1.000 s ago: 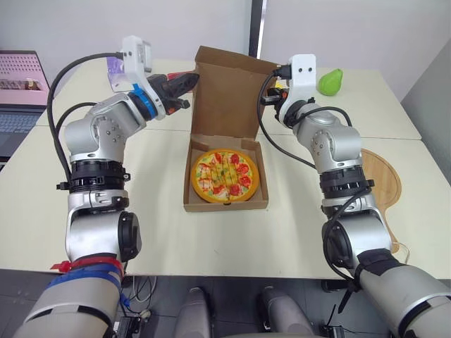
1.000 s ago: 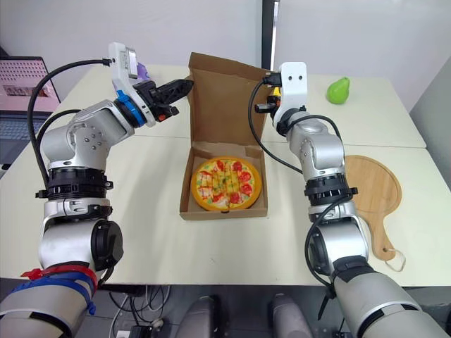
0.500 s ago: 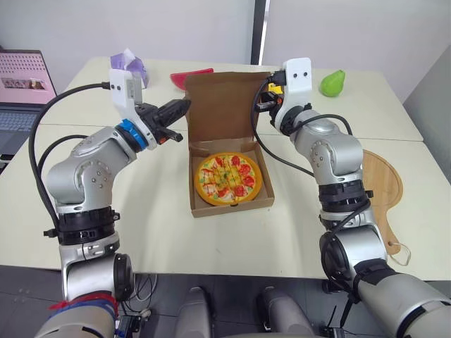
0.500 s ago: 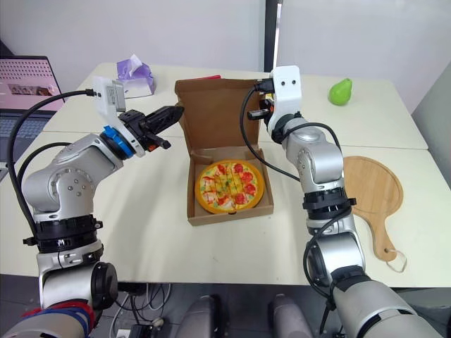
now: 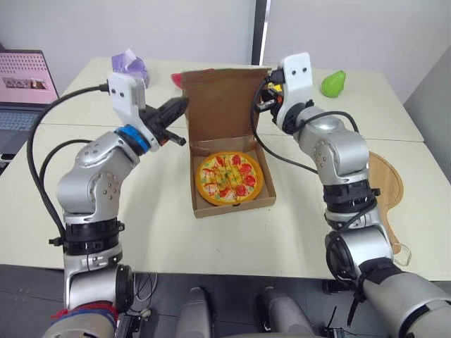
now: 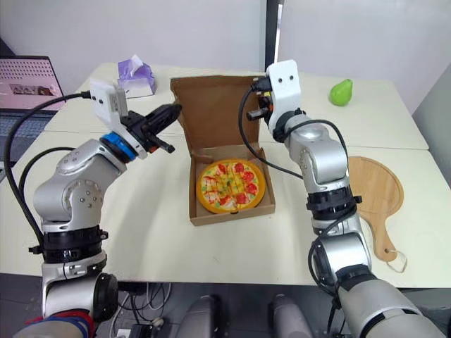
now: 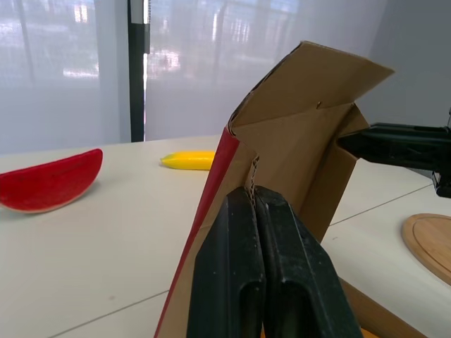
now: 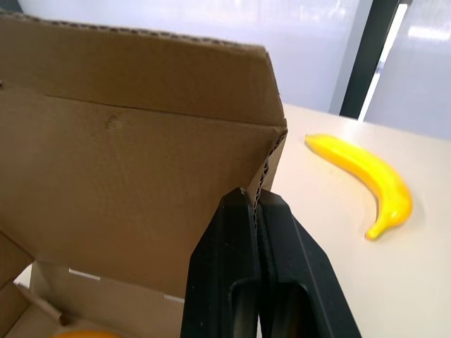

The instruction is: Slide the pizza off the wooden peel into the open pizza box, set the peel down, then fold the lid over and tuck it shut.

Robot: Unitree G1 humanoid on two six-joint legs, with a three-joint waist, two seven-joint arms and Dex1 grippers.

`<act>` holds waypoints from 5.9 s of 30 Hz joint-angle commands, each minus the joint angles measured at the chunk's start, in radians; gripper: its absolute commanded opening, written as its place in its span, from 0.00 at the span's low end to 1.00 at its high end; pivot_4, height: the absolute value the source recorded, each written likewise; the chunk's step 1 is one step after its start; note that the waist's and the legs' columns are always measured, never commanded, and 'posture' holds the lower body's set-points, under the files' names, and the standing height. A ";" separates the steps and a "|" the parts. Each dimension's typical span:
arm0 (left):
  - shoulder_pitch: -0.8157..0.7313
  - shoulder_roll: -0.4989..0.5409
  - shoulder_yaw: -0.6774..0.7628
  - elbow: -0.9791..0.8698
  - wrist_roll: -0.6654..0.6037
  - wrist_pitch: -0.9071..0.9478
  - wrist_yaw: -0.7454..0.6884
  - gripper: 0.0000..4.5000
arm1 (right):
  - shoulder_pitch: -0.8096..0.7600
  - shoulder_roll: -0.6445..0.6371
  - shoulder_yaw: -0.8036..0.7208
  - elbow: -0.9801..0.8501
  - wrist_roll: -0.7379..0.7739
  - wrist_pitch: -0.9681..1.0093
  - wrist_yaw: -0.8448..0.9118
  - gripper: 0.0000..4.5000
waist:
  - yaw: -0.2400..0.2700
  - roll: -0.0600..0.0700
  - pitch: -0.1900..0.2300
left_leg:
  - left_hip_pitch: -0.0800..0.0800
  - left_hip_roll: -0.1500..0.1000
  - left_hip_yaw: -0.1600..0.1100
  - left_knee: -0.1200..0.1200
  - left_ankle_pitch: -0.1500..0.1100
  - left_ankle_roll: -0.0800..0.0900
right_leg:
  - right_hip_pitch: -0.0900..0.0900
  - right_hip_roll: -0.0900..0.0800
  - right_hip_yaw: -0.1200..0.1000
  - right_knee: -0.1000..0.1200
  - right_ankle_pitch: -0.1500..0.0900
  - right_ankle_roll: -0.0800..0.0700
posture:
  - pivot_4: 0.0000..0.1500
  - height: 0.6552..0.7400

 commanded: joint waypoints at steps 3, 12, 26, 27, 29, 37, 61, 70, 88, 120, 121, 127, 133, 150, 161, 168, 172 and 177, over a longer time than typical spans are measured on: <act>-0.090 0.016 -0.015 0.053 -0.003 -0.020 -0.033 0.00 | -0.100 -0.030 -0.026 0.048 0.004 -0.043 0.030 0.01 | 0.001 0.000 0.000 | 0.000 0.000 0.000 0.000 0.000 0.000 | 0.000 0.000 0.000 -0.001 0.000 0.000 | 1.00 1.00; -0.104 -0.013 -0.028 0.039 -0.001 -0.047 -0.006 0.00 | -0.078 -0.051 -0.031 -0.038 0.018 0.020 0.028 0.01 | 0.001 0.000 0.000 | 0.000 0.000 0.000 0.000 0.000 0.000 | 0.000 0.000 0.000 0.000 0.000 0.000 | 1.00 1.00; 0.092 -0.052 -0.035 -0.194 -0.029 -0.015 0.053 0.00 | 0.148 -0.011 -0.053 -0.427 0.064 0.259 -0.047 0.01 | 0.001 0.000 0.000 | 0.000 0.000 0.000 0.000 0.000 0.000 | 0.000 0.000 0.001 0.000 0.000 0.000 | 1.00 1.00; 0.112 -0.055 -0.039 -0.215 -0.027 -0.020 0.056 0.00 | 0.167 -0.004 -0.051 -0.451 0.066 0.266 -0.051 0.01 | 0.001 0.000 0.000 | 0.000 0.000 0.000 0.000 0.000 0.000 | 0.000 0.000 0.000 0.000 0.000 0.000 | 1.00 1.00; 0.146 -0.066 -0.044 -0.250 -0.024 -0.028 0.068 0.00 | 0.197 0.009 -0.051 -0.484 0.069 0.278 -0.058 0.01 | 0.001 0.000 0.000 | 0.000 0.000 0.000 0.000 0.000 0.000 | 0.000 0.000 0.001 0.000 0.000 0.000 | 1.00 1.00; 0.327 -0.091 -0.128 -0.387 0.104 -0.175 0.109 0.00 | 0.314 0.070 -0.057 -0.573 0.071 0.278 -0.094 0.01 | 0.001 0.000 0.000 | 0.000 0.000 0.000 0.000 0.000 0.000 | 0.001 0.000 0.000 0.001 0.000 0.000 | 1.00 1.00; 0.158 -0.307 -0.219 -0.308 0.240 -0.197 0.329 0.00 | 0.369 0.155 -0.070 -0.573 0.068 0.240 -0.143 0.01 | -0.002 -0.001 -0.001 | 0.001 0.000 -0.002 0.001 0.000 0.000 | 0.002 0.001 0.000 0.000 0.000 0.001 | 1.00 1.00; 0.063 -0.383 -0.193 -0.183 0.257 -0.234 0.393 0.00 | 0.299 0.148 -0.079 -0.525 0.061 0.249 -0.161 0.01 | 0.000 -0.001 -0.001 | 0.001 -0.001 -0.002 0.002 0.000 0.000 | 0.002 0.000 0.000 0.000 0.000 0.001 | 1.00 1.00; -0.116 -0.399 -0.242 0.100 0.383 -0.363 0.398 0.00 | 0.078 0.111 -0.150 -0.275 0.034 0.157 -0.212 0.01 | 0.002 0.000 -0.001 | 0.000 -0.001 -0.002 0.001 0.000 0.000 | 0.002 0.000 0.000 0.000 0.001 0.001 | 1.00 1.00; -0.114 -0.432 -0.338 0.210 0.628 -0.525 0.418 0.00 | 0.026 0.100 -0.164 -0.172 0.012 0.052 -0.241 0.01 | 0.000 0.000 0.000 | 0.000 -0.001 0.000 0.000 0.000 0.000 | 0.001 0.000 0.002 -0.001 0.000 0.001 | 1.00 1.00; -0.091 -0.425 -0.335 0.178 0.625 -0.518 0.410 0.00 | 0.034 0.105 -0.162 -0.183 0.013 0.059 -0.241 0.01 | 0.001 0.000 0.000 | 0.000 -0.001 0.000 0.000 0.000 0.000 | 0.001 0.000 0.002 0.000 0.000 0.001 | 1.00 1.00; -0.012 -0.391 -0.319 0.043 0.597 -0.477 0.365 0.00 | 0.086 0.137 -0.139 -0.255 0.014 0.105 -0.238 0.01 | 0.006 0.000 0.000 | 0.000 -0.001 0.000 0.001 0.000 0.000 | 0.001 -0.001 0.002 0.000 0.001 0.001 | 1.00 1.00; 0.080 -0.326 -0.301 -0.041 0.525 -0.474 0.263 0.00 | 0.221 0.158 -0.068 -0.416 0.016 0.179 -0.220 0.01 | 0.003 0.000 -0.001 | 0.000 -0.001 0.000 0.000 0.000 0.000 | 0.001 0.000 0.001 0.000 0.001 0.001 | 1.00 1.00; 0.239 -0.232 -0.255 -0.108 0.409 -0.535 0.124 0.00 | 0.509 0.101 0.075 -0.624 -0.038 0.105 -0.170 0.01 | 0.002 0.000 -0.001 | 0.000 -0.001 -0.001 0.001 0.000 0.000 | 0.002 0.000 0.000 0.000 0.001 0.001 | 1.00 1.00; 0.369 -0.223 -0.255 -0.162 0.413 -0.550 0.122 0.00 | 0.658 0.005 0.127 -0.635 -0.077 -0.042 -0.095 0.01 | 0.002 0.000 -0.001 | 0.001 -0.001 -0.002 0.001 0.000 0.001 | 0.003 0.000 0.000 0.000 0.001 0.001 | 1.00 1.00; 0.476 -0.213 -0.251 -0.135 0.455 -0.674 0.147 0.00 | 0.761 0.018 0.127 -0.630 -0.058 -0.175 -0.042 0.05 | 0.002 0.000 -0.002 | 0.001 -0.001 -0.002 0.001 0.000 0.001 | 0.003 0.000 0.000 0.000 0.001 0.001 | 1.00 1.00; 0.508 -0.231 -0.267 -0.094 0.473 -0.746 0.161 0.00 | 0.821 0.000 0.124 -0.624 -0.062 -0.257 -0.003 0.30 | 0.003 0.000 -0.002 | 0.001 -0.001 -0.002 0.001 0.000 0.001 | 0.003 0.000 0.000 -0.001 0.001 0.001 | 1.00 1.00; 0.523 -0.245 -0.270 -0.065 0.475 -0.777 0.178 0.00 | 0.894 -0.067 0.084 -0.713 -0.020 -0.244 0.079 0.69 | 0.003 0.000 -0.002 | 0.001 -0.001 -0.001 0.002 0.000 0.001 | 0.003 0.000 0.001 -0.001 0.001 0.002 | 1.00 1.00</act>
